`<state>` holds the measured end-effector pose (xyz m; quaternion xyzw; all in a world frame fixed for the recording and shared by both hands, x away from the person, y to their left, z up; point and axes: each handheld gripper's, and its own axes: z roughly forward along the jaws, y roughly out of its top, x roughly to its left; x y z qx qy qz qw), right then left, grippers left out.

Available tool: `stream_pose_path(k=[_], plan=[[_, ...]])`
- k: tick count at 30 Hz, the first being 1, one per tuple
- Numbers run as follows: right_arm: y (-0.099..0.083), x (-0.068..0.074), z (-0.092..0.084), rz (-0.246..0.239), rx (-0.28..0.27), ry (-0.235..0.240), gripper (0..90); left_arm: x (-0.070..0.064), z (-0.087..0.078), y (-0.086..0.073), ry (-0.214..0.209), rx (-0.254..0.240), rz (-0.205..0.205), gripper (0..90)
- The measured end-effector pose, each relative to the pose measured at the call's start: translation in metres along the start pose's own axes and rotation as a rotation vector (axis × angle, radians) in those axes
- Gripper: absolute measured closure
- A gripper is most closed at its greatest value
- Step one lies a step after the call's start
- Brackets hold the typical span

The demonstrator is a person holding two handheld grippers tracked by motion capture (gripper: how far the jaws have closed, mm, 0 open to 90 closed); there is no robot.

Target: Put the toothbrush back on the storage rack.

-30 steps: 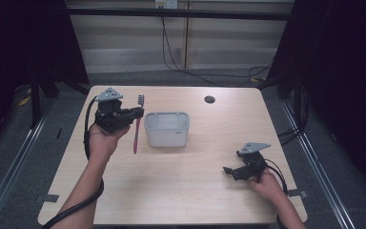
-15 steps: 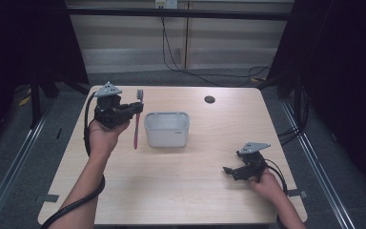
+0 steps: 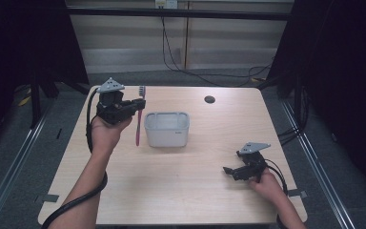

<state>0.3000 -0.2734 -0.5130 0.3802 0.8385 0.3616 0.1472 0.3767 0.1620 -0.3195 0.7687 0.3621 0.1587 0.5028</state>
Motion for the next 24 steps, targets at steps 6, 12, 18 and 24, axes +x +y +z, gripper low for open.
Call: stream_pose_path(k=[6,12,18,24], plan=[[0.0,0.0,0.0,0.0,0.0,0.0,9.6,-0.001,0.0,0.005,0.0,-0.005,0.005,84.6],[0.0,0.0,0.0,0.0,0.0,0.0,9.6,-0.004,0.0,0.011,0.002,-0.011,0.01,84.6],[0.0,0.0,0.0,0.002,0.0,0.0,9.6,-0.004,0.0,0.018,0.01,-0.026,0.01,84.6],[0.0,0.0,0.0,0.002,-0.001,0.0,9.6,-0.004,0.001,0.024,0.014,-0.043,0.011,84.6]])
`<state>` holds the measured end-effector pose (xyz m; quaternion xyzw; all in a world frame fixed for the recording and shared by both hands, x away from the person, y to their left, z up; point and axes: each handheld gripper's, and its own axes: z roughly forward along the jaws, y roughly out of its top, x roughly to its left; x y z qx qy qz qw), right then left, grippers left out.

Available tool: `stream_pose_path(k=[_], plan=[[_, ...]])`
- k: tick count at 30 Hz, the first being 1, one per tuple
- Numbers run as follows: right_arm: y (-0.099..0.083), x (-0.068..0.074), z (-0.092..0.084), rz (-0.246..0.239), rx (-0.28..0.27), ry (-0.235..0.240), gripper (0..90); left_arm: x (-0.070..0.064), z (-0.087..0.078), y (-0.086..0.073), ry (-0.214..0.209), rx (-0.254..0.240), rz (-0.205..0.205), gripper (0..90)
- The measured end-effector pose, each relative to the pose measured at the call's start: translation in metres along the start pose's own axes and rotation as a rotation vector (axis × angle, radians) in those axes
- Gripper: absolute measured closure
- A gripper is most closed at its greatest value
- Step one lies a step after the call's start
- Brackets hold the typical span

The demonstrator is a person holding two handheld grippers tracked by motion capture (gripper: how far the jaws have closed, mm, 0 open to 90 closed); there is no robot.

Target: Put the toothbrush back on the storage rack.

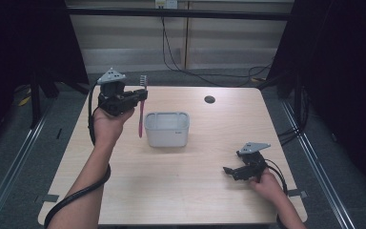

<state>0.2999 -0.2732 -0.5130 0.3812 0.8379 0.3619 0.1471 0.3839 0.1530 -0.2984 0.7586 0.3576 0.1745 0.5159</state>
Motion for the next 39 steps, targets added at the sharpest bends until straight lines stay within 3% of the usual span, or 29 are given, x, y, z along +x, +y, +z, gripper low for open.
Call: stream_pose_path(k=[14,35,39], plan=[[0.0,0.0,0.0,-0.002,-0.002,0.0,9.6,-0.003,0.006,0.012,0.005,-0.009,0.012,84.6],[0.0,0.0,0.0,-0.003,-0.002,0.0,9.6,0.008,0.012,0.021,0.03,-0.047,-0.012,84.5],[0.0,0.0,0.0,-0.002,-0.002,0.0,9.6,0.009,0.014,0.021,0.042,-0.052,-0.001,84.5]])
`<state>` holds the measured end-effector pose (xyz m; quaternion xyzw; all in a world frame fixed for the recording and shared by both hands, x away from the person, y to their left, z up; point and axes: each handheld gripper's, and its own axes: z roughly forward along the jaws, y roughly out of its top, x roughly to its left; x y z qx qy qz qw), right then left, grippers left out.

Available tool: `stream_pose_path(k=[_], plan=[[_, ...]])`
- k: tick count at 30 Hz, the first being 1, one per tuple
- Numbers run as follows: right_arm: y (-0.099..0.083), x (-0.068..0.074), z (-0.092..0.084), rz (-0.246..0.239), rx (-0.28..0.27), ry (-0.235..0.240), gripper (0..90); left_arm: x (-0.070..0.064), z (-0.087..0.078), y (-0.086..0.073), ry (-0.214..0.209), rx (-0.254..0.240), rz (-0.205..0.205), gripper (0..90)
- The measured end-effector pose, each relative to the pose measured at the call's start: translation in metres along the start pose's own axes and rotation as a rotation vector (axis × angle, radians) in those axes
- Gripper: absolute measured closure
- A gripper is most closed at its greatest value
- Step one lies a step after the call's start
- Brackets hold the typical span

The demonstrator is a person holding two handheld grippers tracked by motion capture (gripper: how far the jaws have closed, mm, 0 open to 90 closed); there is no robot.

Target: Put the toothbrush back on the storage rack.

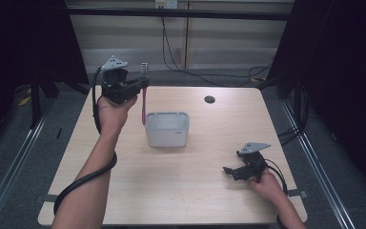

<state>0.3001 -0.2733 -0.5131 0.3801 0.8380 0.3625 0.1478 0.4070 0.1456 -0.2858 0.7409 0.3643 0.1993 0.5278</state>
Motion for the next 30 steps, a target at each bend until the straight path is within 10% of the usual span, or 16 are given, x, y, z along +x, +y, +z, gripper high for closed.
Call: stream_pose_path(k=[30], plan=[[0.0,0.0,0.0,0.0,0.0,0.0,9.6,0.004,0.019,-0.013,0.039,-0.02,-0.027,84.5]])
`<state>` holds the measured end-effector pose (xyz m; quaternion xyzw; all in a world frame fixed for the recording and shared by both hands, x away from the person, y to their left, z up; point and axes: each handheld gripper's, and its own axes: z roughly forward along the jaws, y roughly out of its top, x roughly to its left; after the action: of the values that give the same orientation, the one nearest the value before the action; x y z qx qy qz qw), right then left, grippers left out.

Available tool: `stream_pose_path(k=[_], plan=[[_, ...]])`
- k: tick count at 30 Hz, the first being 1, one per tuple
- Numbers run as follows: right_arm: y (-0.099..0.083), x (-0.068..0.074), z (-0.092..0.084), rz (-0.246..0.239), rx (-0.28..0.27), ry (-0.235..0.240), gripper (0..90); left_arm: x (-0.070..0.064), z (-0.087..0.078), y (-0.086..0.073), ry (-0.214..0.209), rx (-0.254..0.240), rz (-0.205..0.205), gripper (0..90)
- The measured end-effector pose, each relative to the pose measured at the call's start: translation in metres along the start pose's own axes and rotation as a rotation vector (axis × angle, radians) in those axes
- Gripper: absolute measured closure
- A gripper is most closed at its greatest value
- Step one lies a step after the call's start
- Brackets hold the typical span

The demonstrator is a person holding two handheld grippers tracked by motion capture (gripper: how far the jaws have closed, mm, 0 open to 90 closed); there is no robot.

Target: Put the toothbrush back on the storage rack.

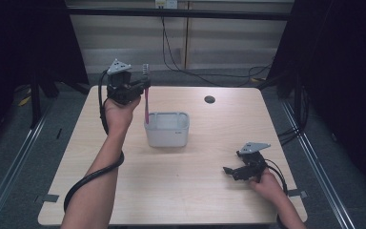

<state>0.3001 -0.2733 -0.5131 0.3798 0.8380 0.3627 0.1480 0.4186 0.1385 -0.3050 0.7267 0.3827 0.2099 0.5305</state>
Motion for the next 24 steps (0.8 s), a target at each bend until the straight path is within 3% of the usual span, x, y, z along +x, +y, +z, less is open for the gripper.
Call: stream_pose_path(k=[24], plan=[[0.0,0.0,0.0,0.0,0.0,0.0,9.6,0.002,0.015,-0.011,0.014,0.006,-0.032,84.4]])
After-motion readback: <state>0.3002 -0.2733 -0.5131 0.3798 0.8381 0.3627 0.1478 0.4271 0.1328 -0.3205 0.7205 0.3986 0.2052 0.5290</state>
